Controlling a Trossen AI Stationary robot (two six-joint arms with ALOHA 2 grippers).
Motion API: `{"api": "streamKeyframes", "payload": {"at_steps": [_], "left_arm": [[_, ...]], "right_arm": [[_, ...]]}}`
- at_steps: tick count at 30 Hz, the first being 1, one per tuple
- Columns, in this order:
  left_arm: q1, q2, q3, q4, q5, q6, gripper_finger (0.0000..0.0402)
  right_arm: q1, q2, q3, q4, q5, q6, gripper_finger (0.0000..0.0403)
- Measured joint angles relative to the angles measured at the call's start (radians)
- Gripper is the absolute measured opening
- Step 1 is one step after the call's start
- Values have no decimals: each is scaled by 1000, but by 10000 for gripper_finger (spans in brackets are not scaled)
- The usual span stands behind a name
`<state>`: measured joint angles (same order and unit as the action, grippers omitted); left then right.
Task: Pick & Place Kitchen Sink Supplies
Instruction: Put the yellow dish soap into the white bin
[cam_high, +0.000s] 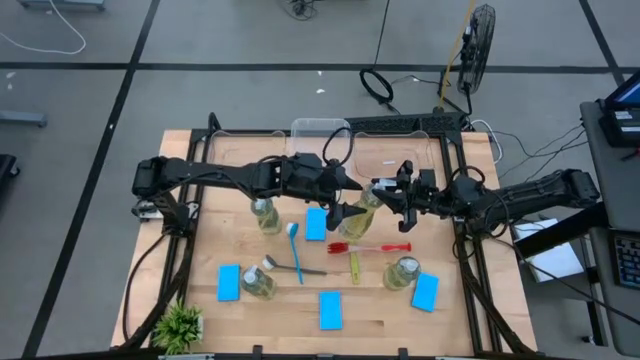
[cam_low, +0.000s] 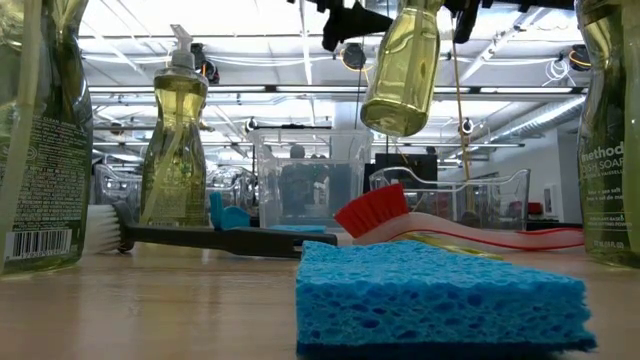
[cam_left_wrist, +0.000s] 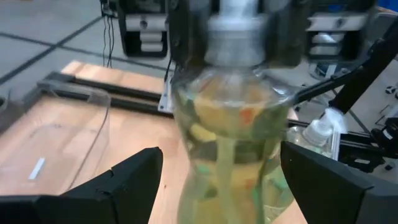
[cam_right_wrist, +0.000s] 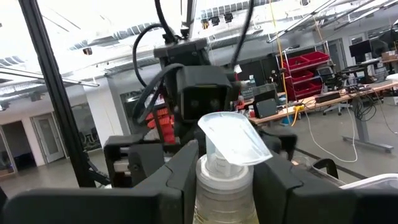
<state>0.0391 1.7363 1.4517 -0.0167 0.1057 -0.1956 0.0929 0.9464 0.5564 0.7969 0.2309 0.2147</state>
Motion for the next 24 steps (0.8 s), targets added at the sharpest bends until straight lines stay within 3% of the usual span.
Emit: {"api": "streamKeyframes", "payload": {"at_steps": [17,20,24], "left_arm": [[-1,21,-1,-11,35,-50,325],[-1,20,-1,-18,33,-54,307],[-2,19,-1,-24,37,-69,252]], "right_arm": [[0,152,98,67,-53,-23,101],[-1,162,102,60,-51,-22,101],[-1,162,102,54,-46,-21,101]]}}
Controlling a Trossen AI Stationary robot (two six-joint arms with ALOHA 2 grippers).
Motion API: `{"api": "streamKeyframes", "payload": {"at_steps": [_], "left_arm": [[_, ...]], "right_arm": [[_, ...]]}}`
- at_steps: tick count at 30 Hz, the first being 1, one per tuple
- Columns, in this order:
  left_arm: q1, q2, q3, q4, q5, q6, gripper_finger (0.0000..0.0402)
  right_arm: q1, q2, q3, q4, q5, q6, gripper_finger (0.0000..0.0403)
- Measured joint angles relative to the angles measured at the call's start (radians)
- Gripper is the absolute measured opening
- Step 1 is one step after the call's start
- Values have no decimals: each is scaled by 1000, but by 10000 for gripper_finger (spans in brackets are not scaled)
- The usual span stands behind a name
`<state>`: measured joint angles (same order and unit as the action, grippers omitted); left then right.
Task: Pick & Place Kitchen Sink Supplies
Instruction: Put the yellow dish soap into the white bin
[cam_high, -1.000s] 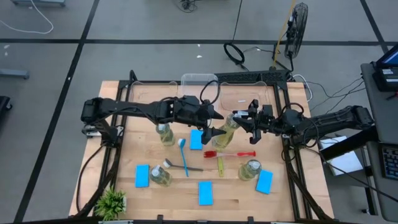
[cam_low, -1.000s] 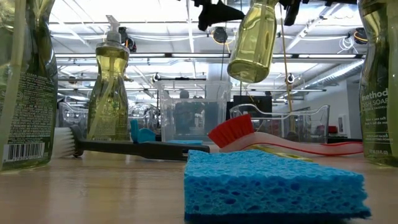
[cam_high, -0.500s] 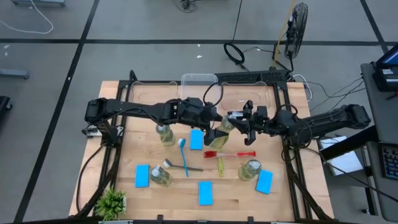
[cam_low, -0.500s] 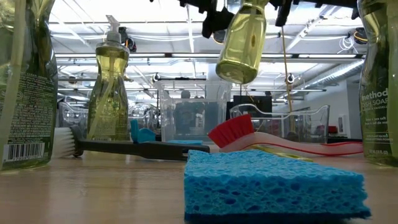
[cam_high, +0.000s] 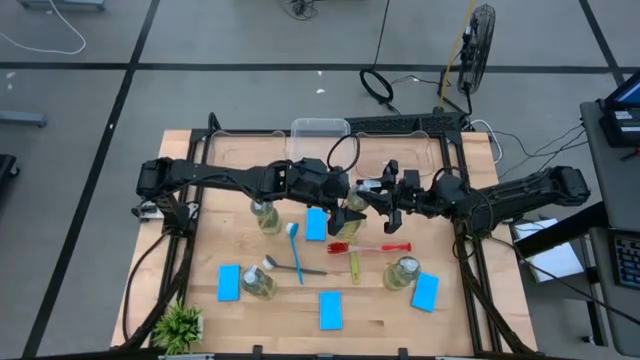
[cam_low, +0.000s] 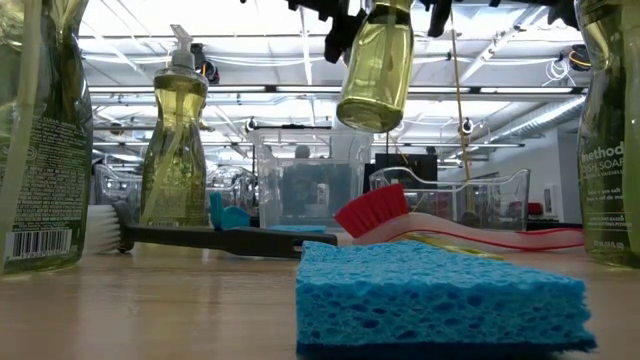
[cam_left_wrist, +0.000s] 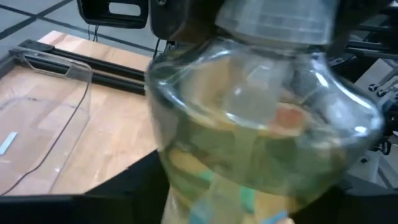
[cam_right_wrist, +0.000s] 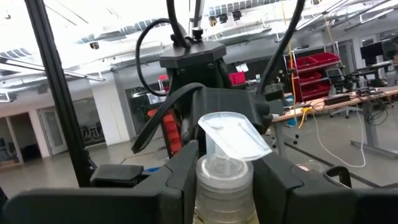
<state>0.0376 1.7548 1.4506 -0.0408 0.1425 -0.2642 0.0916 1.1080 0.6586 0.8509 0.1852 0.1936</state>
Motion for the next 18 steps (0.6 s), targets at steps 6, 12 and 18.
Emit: {"api": "streamKeyframes", "payload": {"at_steps": [6,12,18], "left_arm": [[0,-1,0,-7,6,6,172],[0,-1,0,1,4,0,172],[4,-7,0,13,-14,-5,176]], "right_arm": [[0,0,0,-5,2,18,101],[0,0,0,-7,1,21,109],[0,-7,0,-2,0,-1,130]]}}
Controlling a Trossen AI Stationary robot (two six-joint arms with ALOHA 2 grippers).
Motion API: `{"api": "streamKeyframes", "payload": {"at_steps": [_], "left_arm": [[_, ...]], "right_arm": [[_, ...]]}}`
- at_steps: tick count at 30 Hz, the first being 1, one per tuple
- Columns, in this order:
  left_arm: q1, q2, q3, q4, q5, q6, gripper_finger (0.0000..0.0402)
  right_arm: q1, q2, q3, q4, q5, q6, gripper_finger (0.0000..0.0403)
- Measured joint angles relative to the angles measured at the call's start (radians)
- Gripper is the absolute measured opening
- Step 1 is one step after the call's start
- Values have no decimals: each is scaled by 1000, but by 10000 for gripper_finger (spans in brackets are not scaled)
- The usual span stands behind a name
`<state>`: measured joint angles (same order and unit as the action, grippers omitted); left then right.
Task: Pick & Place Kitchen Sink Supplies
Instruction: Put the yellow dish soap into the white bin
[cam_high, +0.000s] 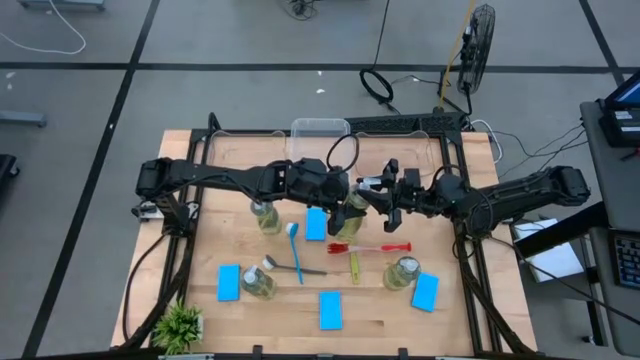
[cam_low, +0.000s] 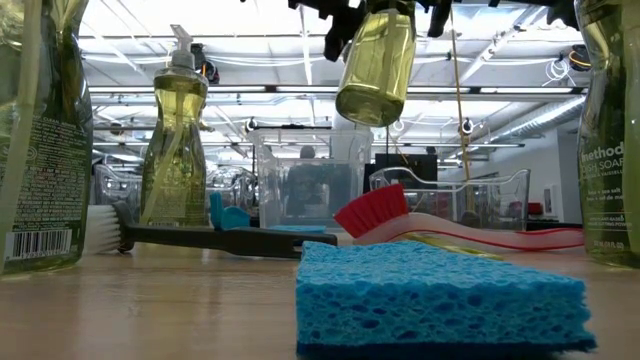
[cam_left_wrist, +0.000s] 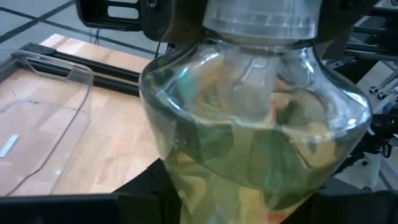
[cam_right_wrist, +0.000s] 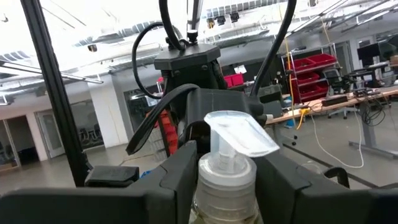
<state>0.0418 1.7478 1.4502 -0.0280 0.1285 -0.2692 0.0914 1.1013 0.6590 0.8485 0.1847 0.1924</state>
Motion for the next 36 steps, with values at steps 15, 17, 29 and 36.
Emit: {"api": "streamKeyframes", "payload": {"at_steps": [15,17,29,36], "left_arm": [[36,-83,-1,-53,-307,86,181],[52,-95,-1,-43,-325,98,181],[187,-112,-1,24,-580,152,181],[249,-72,-1,29,-741,58,182]], "right_arm": [[2,-189,1,-211,22,-82,150],[4,-213,0,-257,20,-82,153],[2,-246,0,-337,24,-82,151],[2,-246,-2,-353,29,-98,149]]}}
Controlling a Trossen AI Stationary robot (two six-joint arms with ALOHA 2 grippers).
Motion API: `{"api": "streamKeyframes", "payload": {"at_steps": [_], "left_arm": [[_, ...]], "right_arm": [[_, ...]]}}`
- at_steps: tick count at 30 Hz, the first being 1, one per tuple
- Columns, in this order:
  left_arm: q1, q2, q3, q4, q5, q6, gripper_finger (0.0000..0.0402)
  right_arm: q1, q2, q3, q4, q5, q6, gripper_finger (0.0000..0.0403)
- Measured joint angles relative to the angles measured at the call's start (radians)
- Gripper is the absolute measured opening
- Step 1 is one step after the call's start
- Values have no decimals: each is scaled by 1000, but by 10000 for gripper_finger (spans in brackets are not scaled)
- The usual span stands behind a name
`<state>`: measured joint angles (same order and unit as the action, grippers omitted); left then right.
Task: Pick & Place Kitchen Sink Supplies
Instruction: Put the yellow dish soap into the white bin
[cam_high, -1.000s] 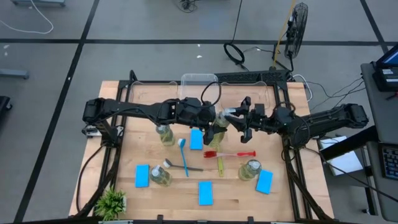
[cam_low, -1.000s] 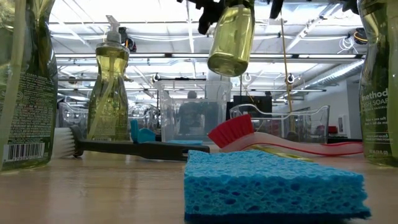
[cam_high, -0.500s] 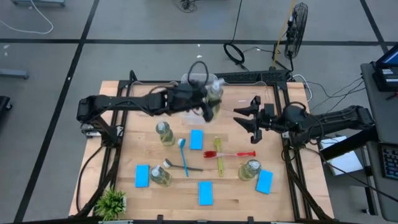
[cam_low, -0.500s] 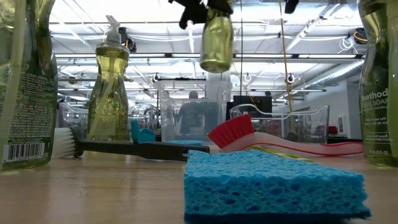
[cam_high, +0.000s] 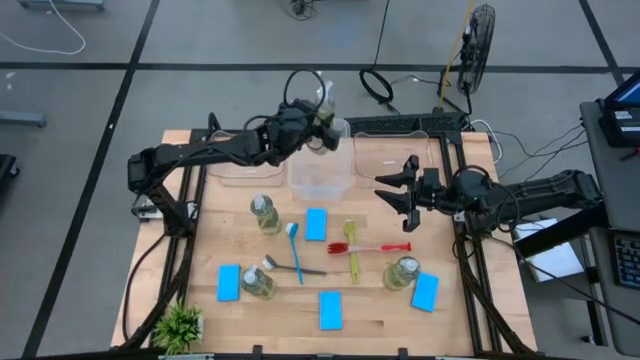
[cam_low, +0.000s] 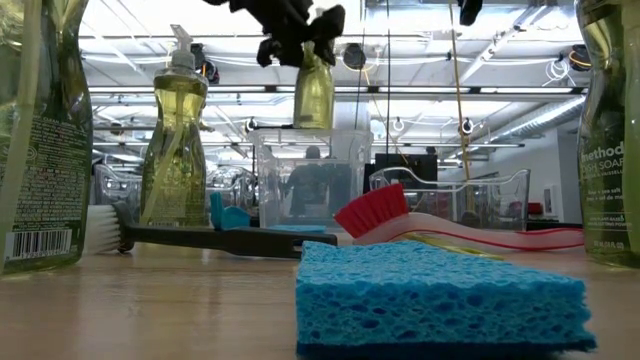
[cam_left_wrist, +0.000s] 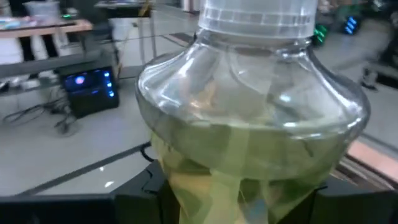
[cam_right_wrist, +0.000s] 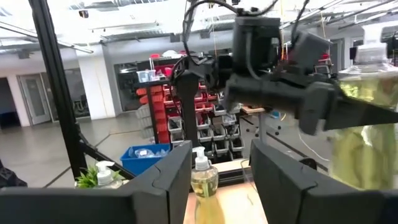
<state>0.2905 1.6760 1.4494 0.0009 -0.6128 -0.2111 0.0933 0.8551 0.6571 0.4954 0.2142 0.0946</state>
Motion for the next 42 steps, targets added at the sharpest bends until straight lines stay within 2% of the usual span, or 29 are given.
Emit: {"api": "streamKeyframes", "payload": {"at_steps": [12,23,30,37,42], "left_arm": [[12,141,0,1,-228,-34,182],[38,230,0,-3,-252,-140,182],[45,242,-19,-4,-310,-161,182],[46,242,-71,-4,-349,-248,182],[47,242,-76,2,-366,-261,198]], "right_arm": [[-1,0,0,-2,24,-10,153],[-1,0,0,-14,24,-6,151],[-1,0,0,-15,21,-2,150],[-1,0,0,-15,21,-2,148],[-1,0,0,-15,20,-2,147]]}}
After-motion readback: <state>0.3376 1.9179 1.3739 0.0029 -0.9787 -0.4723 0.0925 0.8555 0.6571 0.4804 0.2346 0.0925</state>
